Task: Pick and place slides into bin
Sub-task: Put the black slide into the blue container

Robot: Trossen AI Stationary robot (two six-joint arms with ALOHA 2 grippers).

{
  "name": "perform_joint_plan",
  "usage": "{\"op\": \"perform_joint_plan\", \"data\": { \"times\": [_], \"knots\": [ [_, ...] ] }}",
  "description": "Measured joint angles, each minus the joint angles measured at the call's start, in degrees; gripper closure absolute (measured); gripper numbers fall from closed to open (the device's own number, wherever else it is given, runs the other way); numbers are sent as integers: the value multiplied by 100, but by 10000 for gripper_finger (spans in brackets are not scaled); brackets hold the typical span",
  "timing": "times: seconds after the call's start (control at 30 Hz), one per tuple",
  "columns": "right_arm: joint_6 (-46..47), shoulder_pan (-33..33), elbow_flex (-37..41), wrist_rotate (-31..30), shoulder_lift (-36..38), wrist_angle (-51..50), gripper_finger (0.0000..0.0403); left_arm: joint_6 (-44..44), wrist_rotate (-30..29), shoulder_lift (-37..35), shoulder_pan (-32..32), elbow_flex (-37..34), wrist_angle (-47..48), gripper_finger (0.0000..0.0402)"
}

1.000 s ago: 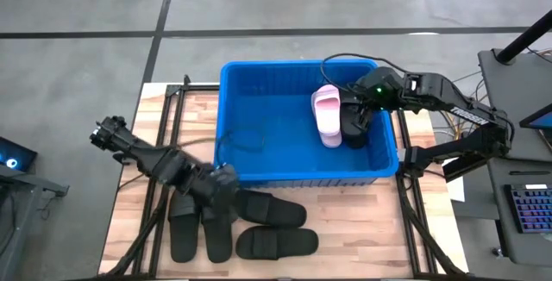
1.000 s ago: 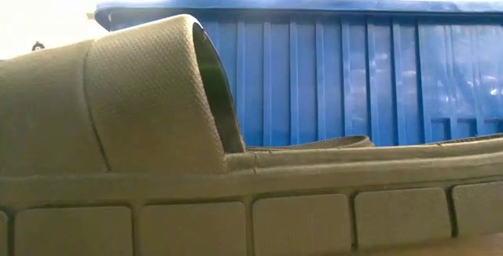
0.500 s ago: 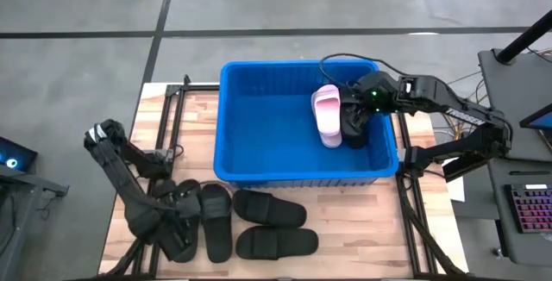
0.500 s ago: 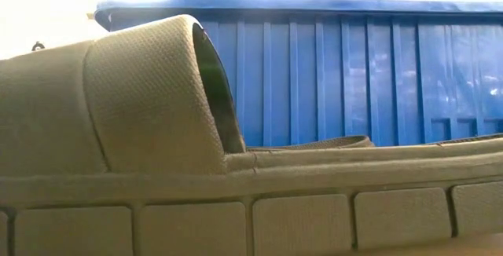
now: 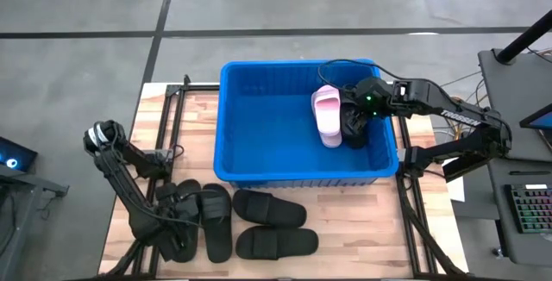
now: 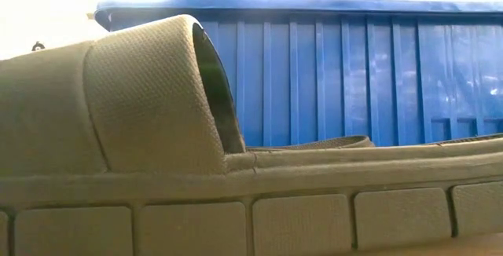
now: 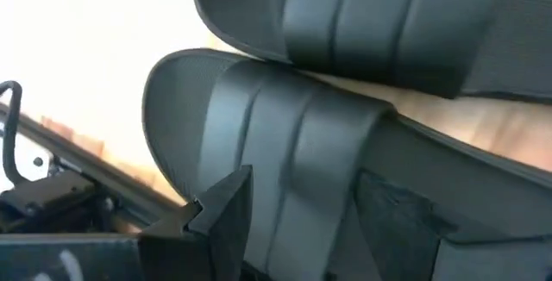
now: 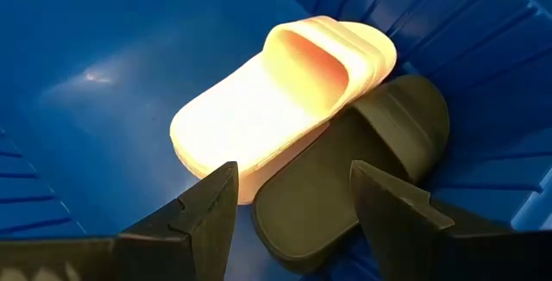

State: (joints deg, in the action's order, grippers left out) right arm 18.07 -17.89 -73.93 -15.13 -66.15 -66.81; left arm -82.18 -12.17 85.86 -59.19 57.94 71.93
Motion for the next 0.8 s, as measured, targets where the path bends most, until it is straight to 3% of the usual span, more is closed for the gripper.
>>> {"op": "perform_joint_plan", "data": {
  "times": [0.47, 0.57, 0.8],
  "knots": [
    [148, 2, 9, -1, 0, 0, 188, -107, 66, 149, -5, -884, -450, 226],
    [146, 1, 9, -1, 0, 0, 188, -103, 145, 114, -3, -820, -455, 259],
    [146, 2, 9, -2, 0, 4, 188, 159, 368, -207, -3, -405, -451, 382]
  ]
}}
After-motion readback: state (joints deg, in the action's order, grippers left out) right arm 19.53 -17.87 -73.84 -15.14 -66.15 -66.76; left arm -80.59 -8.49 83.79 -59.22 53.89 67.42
